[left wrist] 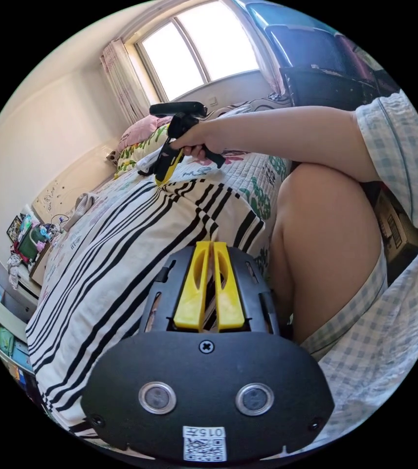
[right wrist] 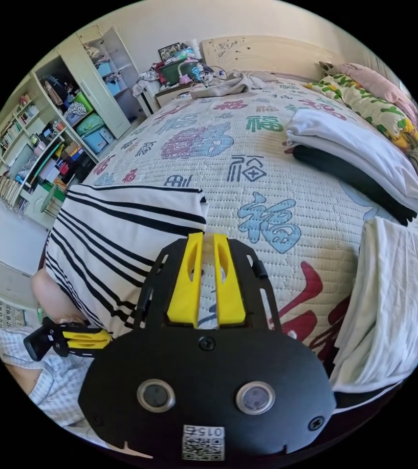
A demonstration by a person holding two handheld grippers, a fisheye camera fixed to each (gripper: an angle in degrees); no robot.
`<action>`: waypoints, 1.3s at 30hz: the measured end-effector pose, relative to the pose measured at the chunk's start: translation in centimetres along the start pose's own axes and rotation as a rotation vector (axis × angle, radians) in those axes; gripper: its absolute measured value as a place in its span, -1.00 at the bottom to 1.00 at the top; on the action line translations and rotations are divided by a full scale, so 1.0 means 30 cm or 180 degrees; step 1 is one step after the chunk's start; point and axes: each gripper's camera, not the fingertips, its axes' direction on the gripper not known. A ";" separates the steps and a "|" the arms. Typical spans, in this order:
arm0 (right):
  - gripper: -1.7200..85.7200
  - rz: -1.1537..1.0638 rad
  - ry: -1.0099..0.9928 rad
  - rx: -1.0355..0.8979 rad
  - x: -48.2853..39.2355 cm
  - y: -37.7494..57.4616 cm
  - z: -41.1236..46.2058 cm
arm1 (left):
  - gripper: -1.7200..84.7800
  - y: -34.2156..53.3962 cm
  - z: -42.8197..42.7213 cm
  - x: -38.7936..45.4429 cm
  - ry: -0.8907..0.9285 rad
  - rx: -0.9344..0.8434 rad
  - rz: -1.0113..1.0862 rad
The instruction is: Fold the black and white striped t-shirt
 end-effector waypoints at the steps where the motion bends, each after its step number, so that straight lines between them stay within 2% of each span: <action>1: -0.85 0.0092 -0.0028 0.0126 0.005 0.026 -0.011 | -0.94 -0.007 -0.004 -0.014 0.0043 0.0019 -0.0042; 5: -0.80 -0.0009 -0.0465 0.0428 -0.025 0.120 -0.030 | -0.87 -0.028 -0.065 -0.022 -0.0037 0.0173 0.0054; 9: -0.80 -0.0319 -0.0551 0.0531 -0.133 0.173 -0.003 | -0.84 -0.019 -0.189 -0.088 -0.0087 0.0439 -0.0104; 12: -0.81 -0.0745 -0.0663 0.0470 -0.292 0.192 0.059 | -0.84 0.038 -0.322 -0.261 -0.0209 0.0688 -0.0786; 14: -0.81 -0.1172 -0.0798 0.0371 -0.464 0.200 0.134 | -0.83 0.140 -0.427 -0.444 -0.0340 0.0874 -0.1607; 15: -0.81 -0.1276 -0.0832 0.0342 -0.512 0.201 0.157 | -0.83 0.170 -0.451 -0.485 -0.0387 0.0906 -0.1787; 17: -0.81 -0.1643 -0.0955 0.0241 -0.721 0.196 0.254 | -0.82 0.282 -0.527 -0.598 -0.0741 0.0894 -0.2337; 20: -0.79 -0.2072 -0.1096 0.0063 -1.004 0.171 0.395 | -0.80 0.378 -0.608 -0.650 -0.1092 0.0922 -0.2730; 24: -0.75 -0.2322 -0.0929 -0.0192 -1.327 0.078 0.598 | -0.78 0.412 -0.645 -0.688 -0.1151 0.0935 -0.2934; 29: -0.72 -0.2162 -0.0516 -0.0493 -1.684 -0.067 0.963 | -0.79 0.388 -0.650 -0.761 -0.0787 0.1146 -0.2971; 32: -0.79 -0.2050 0.0012 -0.0653 -1.769 -0.107 1.146 | -0.85 0.366 -0.644 -0.808 -0.0674 0.1175 -0.2919; 35: -0.94 -0.2003 0.0006 -0.0497 -1.793 -0.115 1.193 | -0.94 0.377 -0.670 -0.838 -0.0491 0.1254 -0.2925; 39: -0.96 -0.2063 0.0005 -0.0598 -1.812 -0.115 1.256 | -0.95 0.364 -0.698 -0.833 -0.0516 0.1249 -0.2863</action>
